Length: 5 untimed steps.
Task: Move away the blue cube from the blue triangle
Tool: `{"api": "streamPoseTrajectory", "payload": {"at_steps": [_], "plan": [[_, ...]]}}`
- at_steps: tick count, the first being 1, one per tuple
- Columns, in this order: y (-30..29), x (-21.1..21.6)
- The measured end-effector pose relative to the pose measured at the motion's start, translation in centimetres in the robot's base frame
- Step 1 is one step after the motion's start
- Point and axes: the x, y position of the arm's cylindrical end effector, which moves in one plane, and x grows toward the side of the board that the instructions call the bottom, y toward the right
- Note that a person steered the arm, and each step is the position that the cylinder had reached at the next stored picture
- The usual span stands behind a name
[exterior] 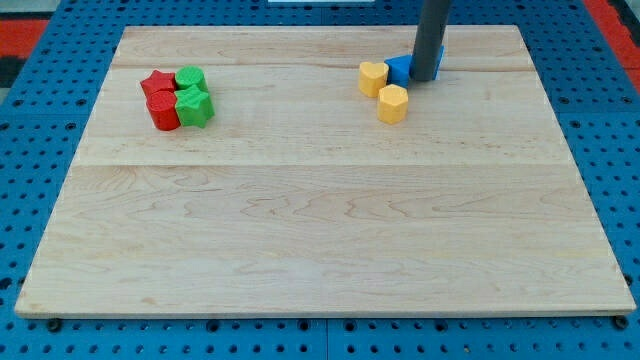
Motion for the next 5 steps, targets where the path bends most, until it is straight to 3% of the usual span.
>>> {"api": "streamPoseTrajectory", "payload": {"at_steps": [3,5], "plan": [[-4.3,-3.2],[-1.2,-4.9]]}}
